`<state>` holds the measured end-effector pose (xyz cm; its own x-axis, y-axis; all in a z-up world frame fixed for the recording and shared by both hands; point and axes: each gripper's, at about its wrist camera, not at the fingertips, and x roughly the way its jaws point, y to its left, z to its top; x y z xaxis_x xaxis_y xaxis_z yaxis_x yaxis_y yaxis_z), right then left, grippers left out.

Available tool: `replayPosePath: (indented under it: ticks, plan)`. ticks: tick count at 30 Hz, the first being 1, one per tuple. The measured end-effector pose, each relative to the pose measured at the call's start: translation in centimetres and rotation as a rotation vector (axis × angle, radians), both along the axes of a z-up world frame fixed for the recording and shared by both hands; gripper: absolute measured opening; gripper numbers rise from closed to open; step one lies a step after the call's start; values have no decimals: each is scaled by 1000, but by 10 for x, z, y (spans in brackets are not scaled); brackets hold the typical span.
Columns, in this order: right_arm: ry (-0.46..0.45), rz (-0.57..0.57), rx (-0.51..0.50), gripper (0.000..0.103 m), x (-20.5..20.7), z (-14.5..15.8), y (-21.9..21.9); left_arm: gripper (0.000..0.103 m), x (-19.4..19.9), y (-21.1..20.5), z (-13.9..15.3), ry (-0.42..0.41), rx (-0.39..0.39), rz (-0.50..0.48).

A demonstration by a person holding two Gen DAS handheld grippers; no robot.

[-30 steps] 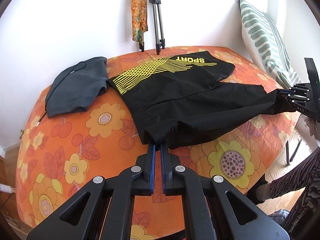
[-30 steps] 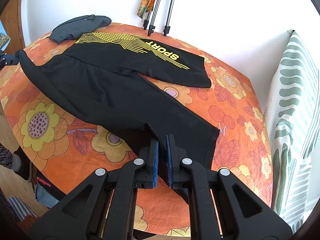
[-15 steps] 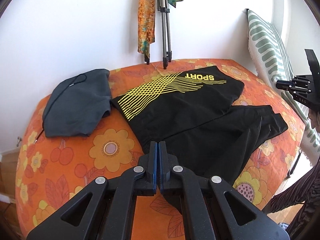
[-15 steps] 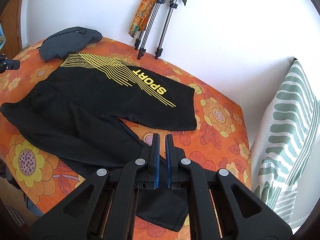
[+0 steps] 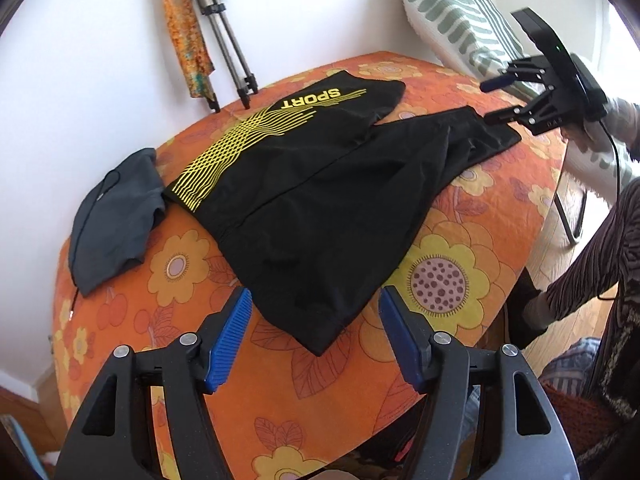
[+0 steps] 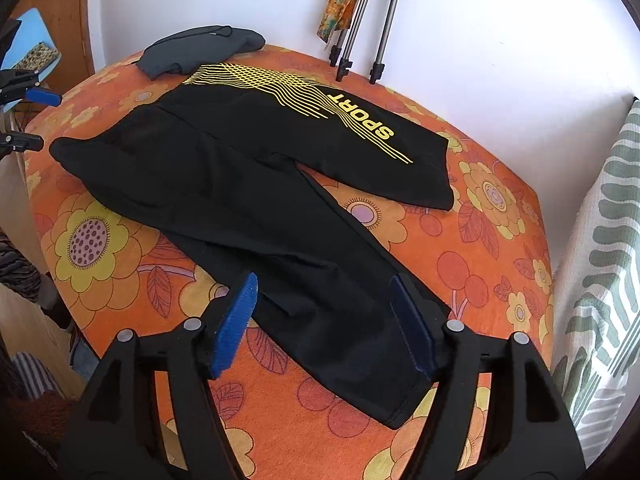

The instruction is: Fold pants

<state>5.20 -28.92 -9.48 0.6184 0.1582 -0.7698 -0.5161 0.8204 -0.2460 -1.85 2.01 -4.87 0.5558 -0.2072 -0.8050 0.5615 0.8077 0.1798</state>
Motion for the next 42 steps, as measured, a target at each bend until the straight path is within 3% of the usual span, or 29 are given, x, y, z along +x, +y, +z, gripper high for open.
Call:
replayPosePath:
  ticks: [5, 9, 11, 12, 13, 15, 18, 25, 28, 34, 35, 38, 39, 40, 42]
  plan:
    - [17, 75, -77, 71, 16, -12, 9, 66, -1, -23, -22, 65, 101, -79]
    - [24, 134, -138, 71, 27, -21, 16, 65, 11, -21, -40, 95, 155, -45]
    - [34, 157, -153, 71, 34, -25, 19, 48, 19, -15, -48, 107, 168, -18]
    - [46, 170, -157, 71, 38, -28, 20, 29, 24, -10, -52, 117, 170, -4]
    - [55, 183, -163, 71, 41, -30, 22, 19, 28, -6, -54, 127, 164, 11]
    - [66, 206, -181, 71, 46, -36, 24, 11, 33, 4, -54, 138, 134, 36]
    - [87, 238, -197, 71, 50, -43, 27, 10, 36, 10, -48, 109, 115, 63]
    - [163, 307, -103, 71, 40, -39, 19, 9, 37, 9, -43, 86, 124, 50]
    - [175, 290, -127, 66, 42, -43, 12, 8, 37, 9, -42, 85, 116, 56]
    - [207, 262, -112, 64, 56, -52, -1, 8, 40, 9, -40, 77, 115, 67]
    - [218, 264, -111, 62, 58, -55, -1, 8, 39, 9, -39, 74, 116, 68]
    - [242, 253, -82, 41, 63, -58, -2, 8, 39, 9, -36, 63, 118, 73]
    - [249, 239, -75, 23, 64, -58, -2, 8, 38, 9, -35, 60, 117, 73]
    - [244, 230, -77, 14, 63, -57, -2, 8, 38, 10, -34, 57, 116, 73]
    - [225, 233, -85, 8, 56, -56, 0, 8, 38, 10, -31, 46, 112, 78]
